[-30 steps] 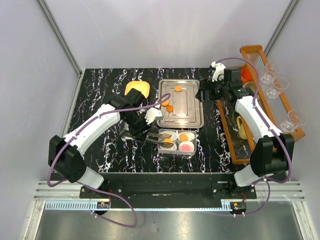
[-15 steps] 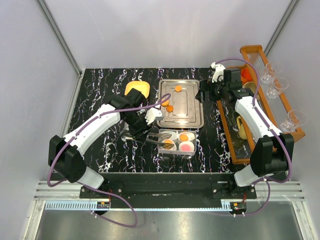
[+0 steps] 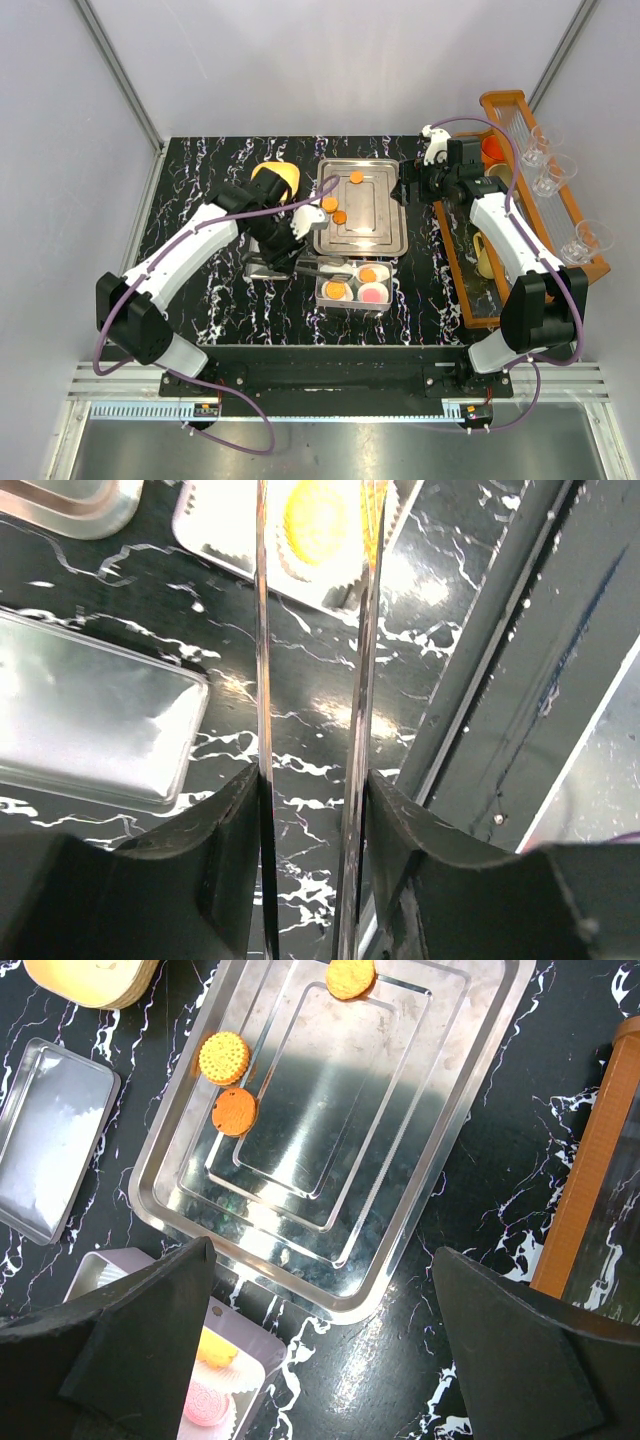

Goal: Pack the cookies

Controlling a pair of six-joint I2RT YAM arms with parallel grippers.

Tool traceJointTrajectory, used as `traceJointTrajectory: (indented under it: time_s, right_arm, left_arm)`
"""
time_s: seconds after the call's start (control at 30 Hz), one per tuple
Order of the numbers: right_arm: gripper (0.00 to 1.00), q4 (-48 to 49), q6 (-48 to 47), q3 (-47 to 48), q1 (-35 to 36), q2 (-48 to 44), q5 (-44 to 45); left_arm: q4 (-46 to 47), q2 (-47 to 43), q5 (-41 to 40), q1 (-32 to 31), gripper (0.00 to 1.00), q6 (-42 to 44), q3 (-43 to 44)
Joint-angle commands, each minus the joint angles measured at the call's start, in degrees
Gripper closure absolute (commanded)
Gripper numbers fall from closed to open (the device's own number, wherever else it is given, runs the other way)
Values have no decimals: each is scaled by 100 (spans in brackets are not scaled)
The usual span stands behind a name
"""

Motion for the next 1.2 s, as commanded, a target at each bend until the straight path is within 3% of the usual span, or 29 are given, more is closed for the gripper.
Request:
traceJointTrajectory:
  time_s: [0.0, 0.2, 0.5, 0.8, 1.17]
  right_arm:
    - [0, 234, 30, 16, -23, -31, -73]
    - [0, 216, 13, 87, -23, -14, -55]
    - [0, 181, 13, 157, -31, 4, -46]
    - [0, 181, -22, 104, -31, -14, 41]
    - [0, 164, -31, 113, -32, 83, 42]
  left_arm:
    - [328, 75, 24, 166, 55, -239, 600]
    - [706, 426, -362, 359, 55, -292, 1207]
    - [1014, 1699, -574, 799, 54, -205, 2314]
    - [1348, 2456, -512, 1054, 54, -204, 2693]
    - [1374, 2720, -433, 1159, 53, -169, 2596]
